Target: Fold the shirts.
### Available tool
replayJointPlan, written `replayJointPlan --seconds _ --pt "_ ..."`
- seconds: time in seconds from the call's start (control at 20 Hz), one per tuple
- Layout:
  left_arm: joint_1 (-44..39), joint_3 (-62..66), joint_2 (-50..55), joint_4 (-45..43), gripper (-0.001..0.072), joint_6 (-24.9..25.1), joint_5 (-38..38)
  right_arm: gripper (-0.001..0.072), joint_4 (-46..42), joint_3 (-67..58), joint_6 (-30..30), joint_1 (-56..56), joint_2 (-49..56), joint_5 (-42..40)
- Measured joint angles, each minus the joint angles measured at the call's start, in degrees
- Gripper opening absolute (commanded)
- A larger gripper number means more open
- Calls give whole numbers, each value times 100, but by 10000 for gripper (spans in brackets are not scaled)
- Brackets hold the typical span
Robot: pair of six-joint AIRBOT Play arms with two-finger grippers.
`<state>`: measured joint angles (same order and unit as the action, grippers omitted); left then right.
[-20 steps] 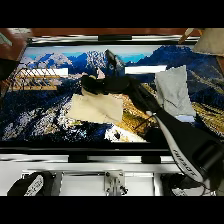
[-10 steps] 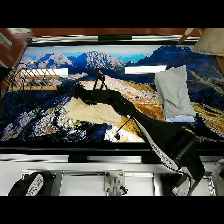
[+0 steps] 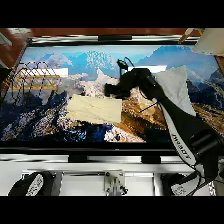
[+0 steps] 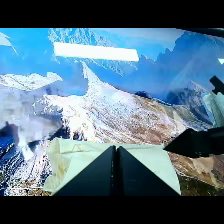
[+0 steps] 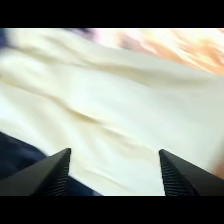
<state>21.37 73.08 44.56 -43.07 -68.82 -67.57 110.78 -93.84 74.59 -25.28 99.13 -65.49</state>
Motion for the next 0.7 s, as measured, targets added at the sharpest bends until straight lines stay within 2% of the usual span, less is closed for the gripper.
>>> replayJointPlan --seconds 0.1,0.2,0.6,0.65,0.7 --pt "0 0 7 0 35 2 0 684 48 208 177 286 66 -595" --pt "0 0 17 0 35 2 0 684 251 382 387 433 212 -852" --pt "0 0 87 0 35 11 -2 674 1381 573 905 518 848 -295" --pt "0 0 105 0 35 11 -2 612 1550 579 975 485 903 -280" --pt "0 0 118 0 35 9 -2 371 1674 579 1060 455 949 -264"
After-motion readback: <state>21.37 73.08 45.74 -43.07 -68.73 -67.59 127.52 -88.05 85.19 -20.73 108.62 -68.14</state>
